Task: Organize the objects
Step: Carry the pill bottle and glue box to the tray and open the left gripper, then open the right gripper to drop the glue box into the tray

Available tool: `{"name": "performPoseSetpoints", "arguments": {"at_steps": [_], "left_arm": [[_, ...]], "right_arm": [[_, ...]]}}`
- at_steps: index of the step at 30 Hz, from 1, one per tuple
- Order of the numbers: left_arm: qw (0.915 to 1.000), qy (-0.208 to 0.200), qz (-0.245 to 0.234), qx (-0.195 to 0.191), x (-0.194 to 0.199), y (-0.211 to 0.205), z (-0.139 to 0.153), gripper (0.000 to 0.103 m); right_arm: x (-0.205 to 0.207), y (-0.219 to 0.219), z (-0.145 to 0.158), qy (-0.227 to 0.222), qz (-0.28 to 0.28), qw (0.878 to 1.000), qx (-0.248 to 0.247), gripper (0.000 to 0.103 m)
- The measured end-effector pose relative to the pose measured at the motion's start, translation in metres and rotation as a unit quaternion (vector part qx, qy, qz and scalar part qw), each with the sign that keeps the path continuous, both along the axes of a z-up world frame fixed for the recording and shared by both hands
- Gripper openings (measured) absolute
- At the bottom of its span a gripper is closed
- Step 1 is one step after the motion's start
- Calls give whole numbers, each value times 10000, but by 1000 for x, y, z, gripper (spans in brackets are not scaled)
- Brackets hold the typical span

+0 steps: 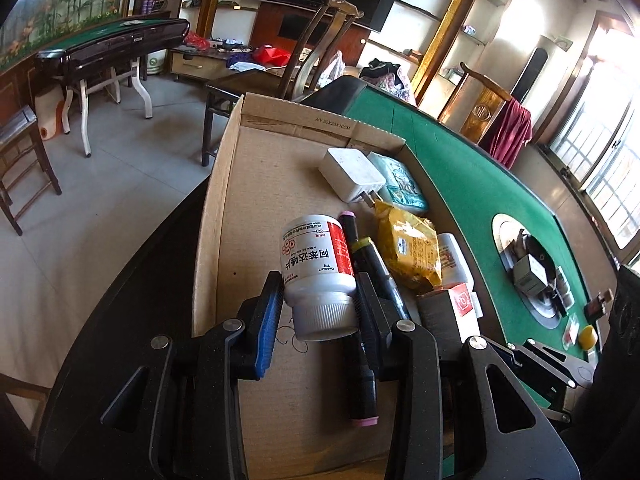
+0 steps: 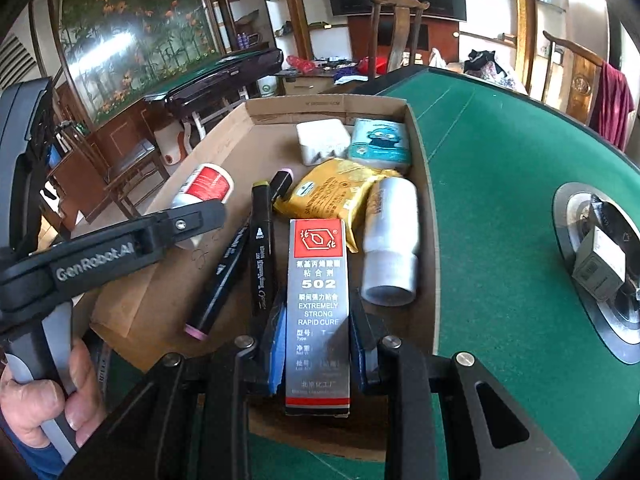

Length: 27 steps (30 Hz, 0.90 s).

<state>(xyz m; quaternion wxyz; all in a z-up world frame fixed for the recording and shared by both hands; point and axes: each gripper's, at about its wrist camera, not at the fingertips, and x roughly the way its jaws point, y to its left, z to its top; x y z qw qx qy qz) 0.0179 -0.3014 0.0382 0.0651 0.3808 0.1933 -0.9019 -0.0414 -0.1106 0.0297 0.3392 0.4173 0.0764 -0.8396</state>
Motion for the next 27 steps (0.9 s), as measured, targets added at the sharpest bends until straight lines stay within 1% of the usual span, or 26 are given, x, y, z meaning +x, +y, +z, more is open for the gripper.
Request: {"name": "performPoseSetpoints", "arguments": {"at_steps": [4, 10, 17, 19, 20, 21, 22, 24, 27], "left_arm": [[9998, -94, -12, -161, 0, 5, -1, 36], [9991, -234, 42, -346, 3, 9, -2, 36], [9976, -429, 70, -532, 5, 13, -2, 37], [9976, -481, 69, -503, 7, 14, -2, 37], [9978, -492, 106, -423, 9, 13, -1, 37], [9980, -491, 112, -389, 11, 13, 2, 39], [9979, -487, 102, -407, 12, 14, 4, 47], [9977, -402, 118, -532, 17, 17, 12, 56], [9976, -266, 153, -619, 25, 21, 24, 56]], "right_arm": [[4, -8, -3, -214, 194, 9995, -108, 26], [2, -6, -4, -233, 200, 9994, -150, 26], [6, 3, 5, -66, 65, 9998, -183, 27], [7, 10, 9, 45, 19, 9998, -197, 27], [8, 15, 10, 125, -66, 9997, -221, 27], [7, 19, 11, 136, -114, 9995, -279, 27], [6, 25, 12, 87, -186, 9988, -434, 27], [4, 34, 14, 27, -304, 9977, -602, 27], [0, 44, 19, 41, -505, 9956, -790, 27]]}}
